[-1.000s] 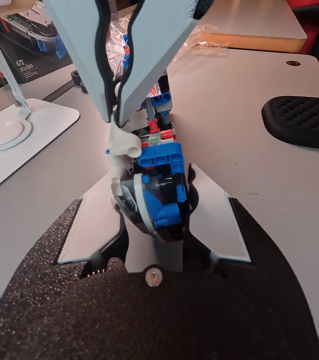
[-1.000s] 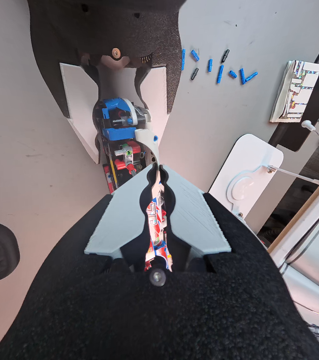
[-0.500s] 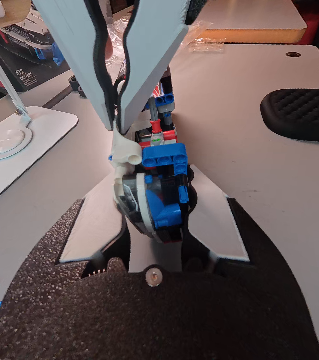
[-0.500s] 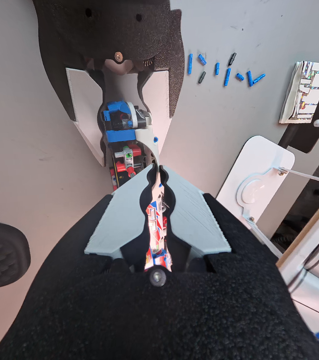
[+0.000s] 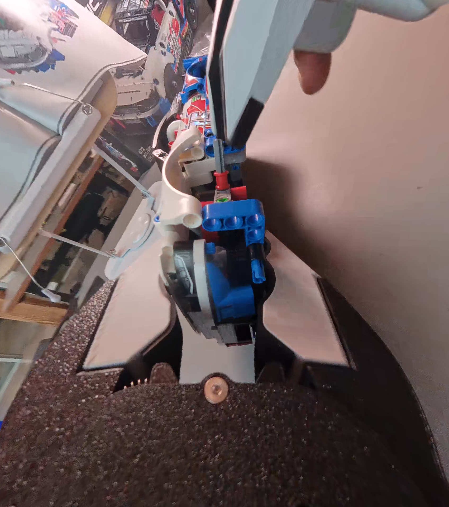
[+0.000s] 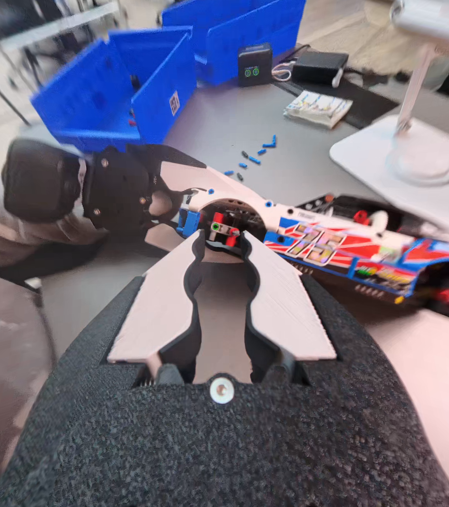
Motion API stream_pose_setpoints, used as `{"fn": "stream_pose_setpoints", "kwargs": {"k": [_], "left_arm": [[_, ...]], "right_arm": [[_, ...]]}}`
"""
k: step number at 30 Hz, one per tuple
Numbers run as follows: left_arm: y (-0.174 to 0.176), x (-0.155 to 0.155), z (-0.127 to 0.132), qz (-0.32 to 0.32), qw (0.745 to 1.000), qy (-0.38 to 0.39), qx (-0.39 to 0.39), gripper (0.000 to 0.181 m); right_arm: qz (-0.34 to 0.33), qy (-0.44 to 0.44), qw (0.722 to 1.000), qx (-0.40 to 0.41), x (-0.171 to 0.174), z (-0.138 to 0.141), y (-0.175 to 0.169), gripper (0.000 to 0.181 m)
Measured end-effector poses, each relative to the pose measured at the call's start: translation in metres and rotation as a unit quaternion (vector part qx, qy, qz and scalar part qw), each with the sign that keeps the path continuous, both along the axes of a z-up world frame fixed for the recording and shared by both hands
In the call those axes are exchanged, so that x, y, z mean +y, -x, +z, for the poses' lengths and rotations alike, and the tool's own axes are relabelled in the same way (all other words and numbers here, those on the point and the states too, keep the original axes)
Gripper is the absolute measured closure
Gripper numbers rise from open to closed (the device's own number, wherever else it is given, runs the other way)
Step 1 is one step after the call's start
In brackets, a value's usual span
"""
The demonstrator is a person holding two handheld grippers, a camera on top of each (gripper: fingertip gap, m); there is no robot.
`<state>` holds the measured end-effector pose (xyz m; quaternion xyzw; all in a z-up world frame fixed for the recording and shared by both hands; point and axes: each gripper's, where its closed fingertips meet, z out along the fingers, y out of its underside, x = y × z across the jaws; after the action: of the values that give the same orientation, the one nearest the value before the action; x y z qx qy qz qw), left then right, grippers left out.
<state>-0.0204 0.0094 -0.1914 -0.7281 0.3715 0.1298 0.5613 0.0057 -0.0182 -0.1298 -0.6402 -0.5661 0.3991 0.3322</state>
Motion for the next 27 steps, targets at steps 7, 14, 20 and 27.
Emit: {"fn": "stream_pose_setpoints", "kwargs": {"k": [7,14,20,27], "left_arm": [[-0.027,-0.014,-0.016,0.004,0.971,-0.071,0.229,0.121],[-0.054,-0.035,-0.034,-0.057,0.956,-0.064,0.279,0.115],[-0.055,-0.047,-0.038,-0.087,0.965,-0.035,0.246,0.109],[-0.048,-0.057,-0.036,-0.101,0.972,-0.015,0.210,0.101]], "right_arm": [[-0.074,0.305,0.943,0.116,-0.012,-0.030,-0.026,0.160],[-0.060,0.405,0.908,0.088,-0.019,-0.053,-0.053,0.175],[-0.038,0.389,0.920,0.007,-0.009,-0.073,-0.072,0.181],[-0.046,0.379,0.923,-0.035,-0.014,-0.083,-0.076,0.166]]}}
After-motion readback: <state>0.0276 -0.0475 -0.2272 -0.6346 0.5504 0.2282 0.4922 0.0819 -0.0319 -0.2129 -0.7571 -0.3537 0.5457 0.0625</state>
